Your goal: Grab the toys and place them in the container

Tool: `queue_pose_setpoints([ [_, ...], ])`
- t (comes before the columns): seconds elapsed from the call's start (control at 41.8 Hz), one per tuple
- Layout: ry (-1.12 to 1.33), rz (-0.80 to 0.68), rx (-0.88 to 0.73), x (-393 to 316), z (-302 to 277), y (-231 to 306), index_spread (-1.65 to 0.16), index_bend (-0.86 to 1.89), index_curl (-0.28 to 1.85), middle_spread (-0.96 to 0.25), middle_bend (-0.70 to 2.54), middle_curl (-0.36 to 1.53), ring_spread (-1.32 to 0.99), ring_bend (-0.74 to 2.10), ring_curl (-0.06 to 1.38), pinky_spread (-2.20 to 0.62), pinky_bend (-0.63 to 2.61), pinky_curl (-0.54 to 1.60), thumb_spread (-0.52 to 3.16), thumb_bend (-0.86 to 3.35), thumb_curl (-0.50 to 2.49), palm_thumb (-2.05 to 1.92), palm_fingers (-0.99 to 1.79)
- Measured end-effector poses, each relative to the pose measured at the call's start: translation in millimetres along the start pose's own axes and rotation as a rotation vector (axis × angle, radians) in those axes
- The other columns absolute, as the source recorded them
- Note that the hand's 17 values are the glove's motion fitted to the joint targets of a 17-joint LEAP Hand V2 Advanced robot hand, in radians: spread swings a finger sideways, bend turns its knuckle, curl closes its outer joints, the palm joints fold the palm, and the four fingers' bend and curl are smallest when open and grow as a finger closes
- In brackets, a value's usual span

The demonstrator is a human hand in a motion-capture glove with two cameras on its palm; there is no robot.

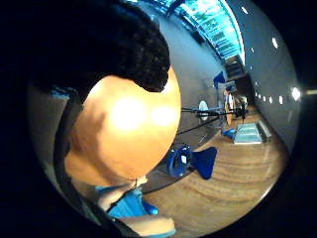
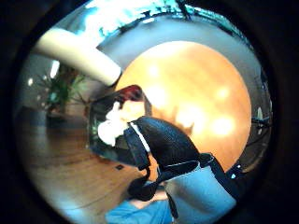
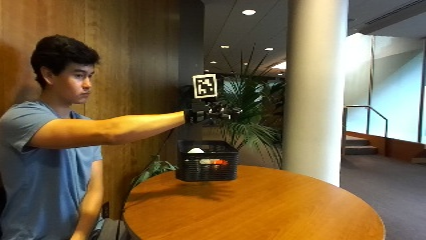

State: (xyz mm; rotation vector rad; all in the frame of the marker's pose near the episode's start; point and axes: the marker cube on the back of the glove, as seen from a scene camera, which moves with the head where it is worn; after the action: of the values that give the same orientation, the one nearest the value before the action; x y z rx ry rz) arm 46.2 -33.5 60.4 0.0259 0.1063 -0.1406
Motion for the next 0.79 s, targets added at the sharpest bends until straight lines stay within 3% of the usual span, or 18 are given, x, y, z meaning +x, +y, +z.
queue_pose_setpoints([
  [0.12,-0.123,-0.015,-0.008,23,11,8,-0.29,0.11,0.25,0.06,0.15,0.4,0.07,0.24,0.34,0.07,1.19,0.32,1.15,-0.06,0.28,-0.08,-0.16],
  [0.359,-0.059,0.066,-0.024,68,50,23,-0.29,0.12,0.24,0.06,0.16,0.37,0.07,0.21,0.33,0.07,1.15,0.31,1.16,-0.06,0.25,-0.08,-0.14],
  [0.623,-0.042,0.003,-0.032,93,72,36,-0.29,0.12,0.23,0.05,0.16,0.35,0.07,0.2,0.33,0.07,1.13,0.31,1.16,-0.06,0.22,-0.07,-0.12],
  [0.79,-0.032,0.137,-0.032,93,75,33,-0.29,0.13,0.23,0.05,0.16,0.34,0.07,0.19,0.33,0.07,1.12,0.31,1.17,-0.06,0.22,-0.07,-0.11],
])
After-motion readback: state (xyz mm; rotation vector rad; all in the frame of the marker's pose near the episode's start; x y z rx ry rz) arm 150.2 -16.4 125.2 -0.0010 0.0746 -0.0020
